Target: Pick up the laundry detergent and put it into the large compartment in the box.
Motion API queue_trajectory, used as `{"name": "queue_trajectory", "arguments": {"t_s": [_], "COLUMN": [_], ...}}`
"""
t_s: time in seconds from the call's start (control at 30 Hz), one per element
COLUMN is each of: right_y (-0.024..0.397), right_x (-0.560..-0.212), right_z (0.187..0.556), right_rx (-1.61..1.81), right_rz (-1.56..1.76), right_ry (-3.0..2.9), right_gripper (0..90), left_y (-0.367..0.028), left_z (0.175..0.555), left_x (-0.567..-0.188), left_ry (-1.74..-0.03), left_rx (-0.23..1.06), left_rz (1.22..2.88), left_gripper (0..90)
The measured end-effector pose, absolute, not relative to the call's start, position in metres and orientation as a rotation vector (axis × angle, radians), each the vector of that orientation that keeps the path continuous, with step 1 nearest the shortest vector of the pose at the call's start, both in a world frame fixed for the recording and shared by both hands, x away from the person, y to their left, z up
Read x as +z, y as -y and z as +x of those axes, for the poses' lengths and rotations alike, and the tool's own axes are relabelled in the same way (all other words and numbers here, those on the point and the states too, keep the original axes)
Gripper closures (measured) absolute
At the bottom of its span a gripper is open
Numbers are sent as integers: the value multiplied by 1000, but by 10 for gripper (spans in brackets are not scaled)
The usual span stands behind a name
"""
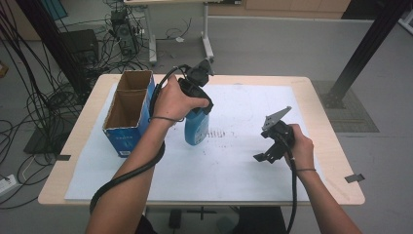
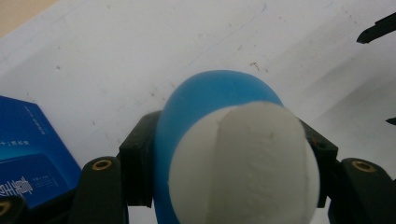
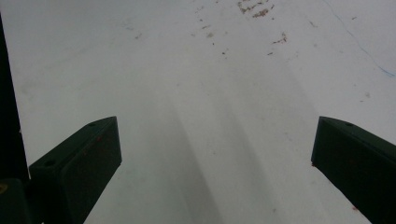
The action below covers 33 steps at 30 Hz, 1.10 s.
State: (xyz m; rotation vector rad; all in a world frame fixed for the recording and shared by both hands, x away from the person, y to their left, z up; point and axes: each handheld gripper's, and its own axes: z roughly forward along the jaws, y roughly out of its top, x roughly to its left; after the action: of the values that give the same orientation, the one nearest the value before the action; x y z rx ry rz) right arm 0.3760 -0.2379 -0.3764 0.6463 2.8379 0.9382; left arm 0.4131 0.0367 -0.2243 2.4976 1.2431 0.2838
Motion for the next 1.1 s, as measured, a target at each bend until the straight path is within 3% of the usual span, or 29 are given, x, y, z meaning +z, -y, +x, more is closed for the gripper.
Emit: {"name": "queue_trajectory", "arguments": {"t_s": [1.1], "right_y": [224], "right_x": [-365], "right_z": [374], "right_rx": [939], "right_rz": [589], "right_ry": [-2832], "right_gripper": [14], "left_y": [-37], "left_z": [399], "left_x": [-99], "left_ry": [-1171], "left_rx": [339], "left_rz": [2440], "left_gripper": [378]}}
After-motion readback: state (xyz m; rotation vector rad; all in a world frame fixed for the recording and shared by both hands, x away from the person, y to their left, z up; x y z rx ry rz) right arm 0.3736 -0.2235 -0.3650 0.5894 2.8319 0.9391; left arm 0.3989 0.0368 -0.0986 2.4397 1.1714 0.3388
